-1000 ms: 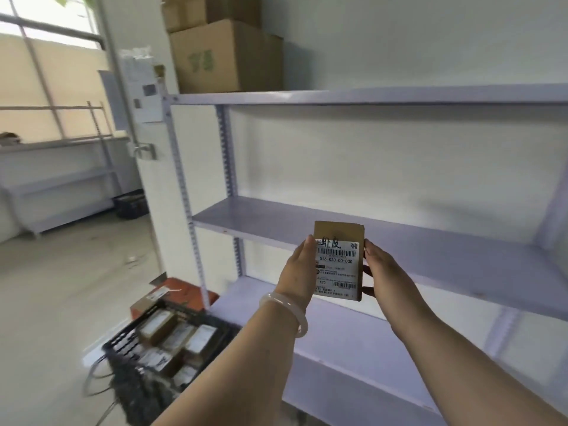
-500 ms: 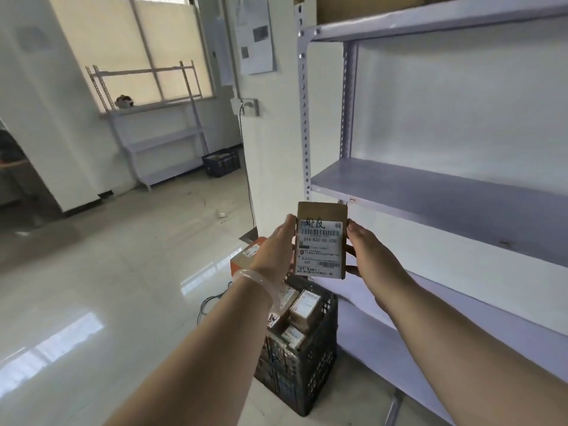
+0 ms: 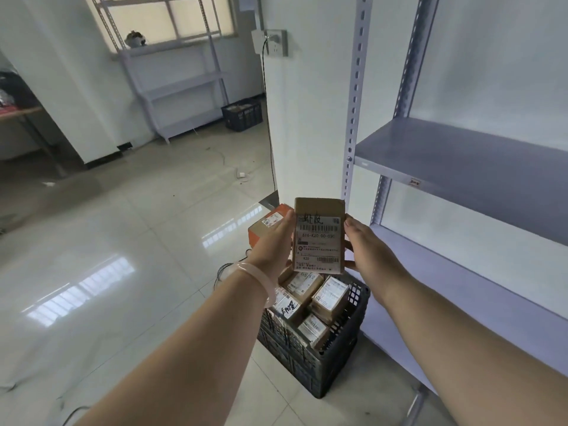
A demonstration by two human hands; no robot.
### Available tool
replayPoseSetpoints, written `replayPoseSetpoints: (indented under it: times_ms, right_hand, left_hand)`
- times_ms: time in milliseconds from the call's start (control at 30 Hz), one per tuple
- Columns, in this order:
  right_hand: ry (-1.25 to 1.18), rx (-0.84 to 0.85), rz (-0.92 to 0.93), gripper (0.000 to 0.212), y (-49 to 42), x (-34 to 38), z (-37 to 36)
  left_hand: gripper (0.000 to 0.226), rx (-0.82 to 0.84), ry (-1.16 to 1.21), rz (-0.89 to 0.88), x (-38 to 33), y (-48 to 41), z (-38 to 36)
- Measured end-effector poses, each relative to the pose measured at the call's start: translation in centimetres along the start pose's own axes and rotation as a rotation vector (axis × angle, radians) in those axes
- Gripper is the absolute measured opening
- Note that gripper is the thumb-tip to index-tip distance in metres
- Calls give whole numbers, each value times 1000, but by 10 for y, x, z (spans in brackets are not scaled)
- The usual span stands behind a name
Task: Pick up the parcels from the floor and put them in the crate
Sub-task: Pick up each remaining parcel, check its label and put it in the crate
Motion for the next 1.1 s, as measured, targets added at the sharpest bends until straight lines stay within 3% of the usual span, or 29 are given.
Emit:
replayPoseSetpoints:
  times_ms: [100,233,367,533,633,733,900,1100]
  right_hand:
    - [15,20,-25,33,-41,-5,6]
    - [48,48,-95,37,-91,-13,6]
    - [136,64,-173,58,-131,-38,-3]
    - [39,63,-343,43,-152,-70,-8]
    - [-61,4,-435,43,-164,-96,-16]
    - [-311,-74,-602,30,-173,-135,-29]
    - [-562,-232,-836,27,-178,-206,-68]
    - [-545,-339,-1053,44,-203,-289,-110]
  left_hand:
    - [40,-3,8,58,12,-40,-6]
    - [45,1,52,168,33,-80,-9]
    - [40,10,84,268,60,-108,-7]
    - [41,69,59,388,92,-138,-13]
    - [42,156,30,489,123,-161,-20]
    - [36,248,6,594,167,-183,-23]
    - [36,518,-116,755,243,-211,-24]
    - [33,622,-290,797,342,-238,-28]
Point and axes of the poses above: each hand's wrist, its own y-axis away from the middle knuckle, its own z-axis out of the back of the hand, x = y × z, the point moved 5 cm from there along -y, towards the middle knuckle, and after that the axes turned 9 degrees about -z, right-handed, at the moved point
